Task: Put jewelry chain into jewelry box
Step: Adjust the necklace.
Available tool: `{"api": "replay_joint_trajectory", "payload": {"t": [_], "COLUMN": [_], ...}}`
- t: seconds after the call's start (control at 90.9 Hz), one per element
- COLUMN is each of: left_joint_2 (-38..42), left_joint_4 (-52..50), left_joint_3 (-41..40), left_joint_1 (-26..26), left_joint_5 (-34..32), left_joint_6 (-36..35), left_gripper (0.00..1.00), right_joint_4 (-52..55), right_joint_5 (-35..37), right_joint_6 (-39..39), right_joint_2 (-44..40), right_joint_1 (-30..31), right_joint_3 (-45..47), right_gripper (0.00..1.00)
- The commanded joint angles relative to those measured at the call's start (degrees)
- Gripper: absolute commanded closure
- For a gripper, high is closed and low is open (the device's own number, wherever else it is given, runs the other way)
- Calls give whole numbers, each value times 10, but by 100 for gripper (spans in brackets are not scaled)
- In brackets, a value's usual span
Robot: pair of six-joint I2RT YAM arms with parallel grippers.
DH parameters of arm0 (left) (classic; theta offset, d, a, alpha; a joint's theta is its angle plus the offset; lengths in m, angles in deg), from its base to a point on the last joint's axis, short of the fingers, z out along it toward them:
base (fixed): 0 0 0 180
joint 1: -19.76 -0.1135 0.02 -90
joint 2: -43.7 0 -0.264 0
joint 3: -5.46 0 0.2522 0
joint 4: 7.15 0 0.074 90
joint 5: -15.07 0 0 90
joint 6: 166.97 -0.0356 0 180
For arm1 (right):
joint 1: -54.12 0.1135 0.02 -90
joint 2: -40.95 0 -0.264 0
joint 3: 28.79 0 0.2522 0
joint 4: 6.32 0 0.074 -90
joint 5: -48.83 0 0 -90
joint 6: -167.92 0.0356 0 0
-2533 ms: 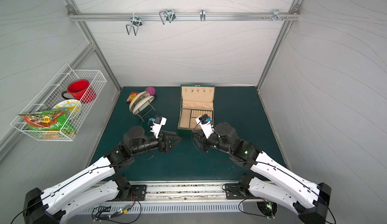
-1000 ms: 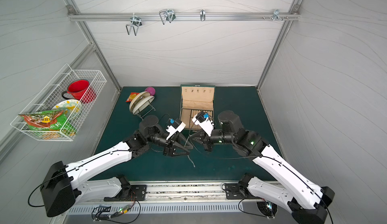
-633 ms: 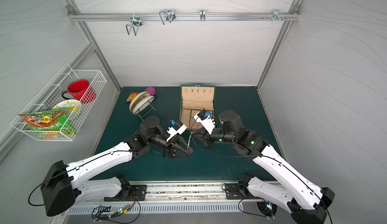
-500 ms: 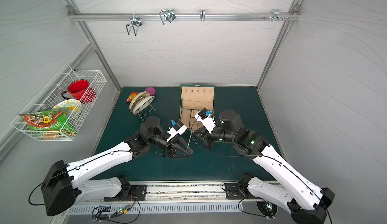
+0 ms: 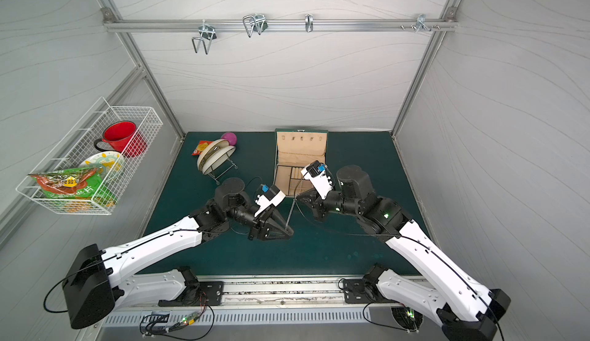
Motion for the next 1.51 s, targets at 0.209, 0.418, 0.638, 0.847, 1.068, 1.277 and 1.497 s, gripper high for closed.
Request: {"api": "replay_joint_trajectory", "payload": {"t": [0.209,0.418,0.638,0.847,1.068,1.277,1.497], "left_joint_2": [45,74,80,68,47,42,41], "left_joint_4": [-12,-13,-19,-16,10,17,22], "left_joint_3": [-9,-17,-13,-6,-2,-2,-2], "left_joint_1": [1,-6,-10,-10,-10,-9,-8], "left_joint_5": [-95,-120,-108,-65,-30,-21,-18], "left_joint_6": [-52,-63,-56,-39,-12,-7,-3], "left_gripper": [95,100,100,100,100,95,89], "right_joint_4": [2,6,0,-14,-34,-44,-56], "right_joint_5": [-16,-9,5,18,-24,-37,-50], "right_joint_6": [1,5,20,30,25,26,31], "right_joint_2": [-16,-22,-31,-25,-1,12,22], "right_joint_1": [-6,-8,-18,-29,-29,-29,-26], "right_joint_3": [2,19,41,37,14,2,-4], "right_gripper": [100,100,100,100,100,100,100]}}
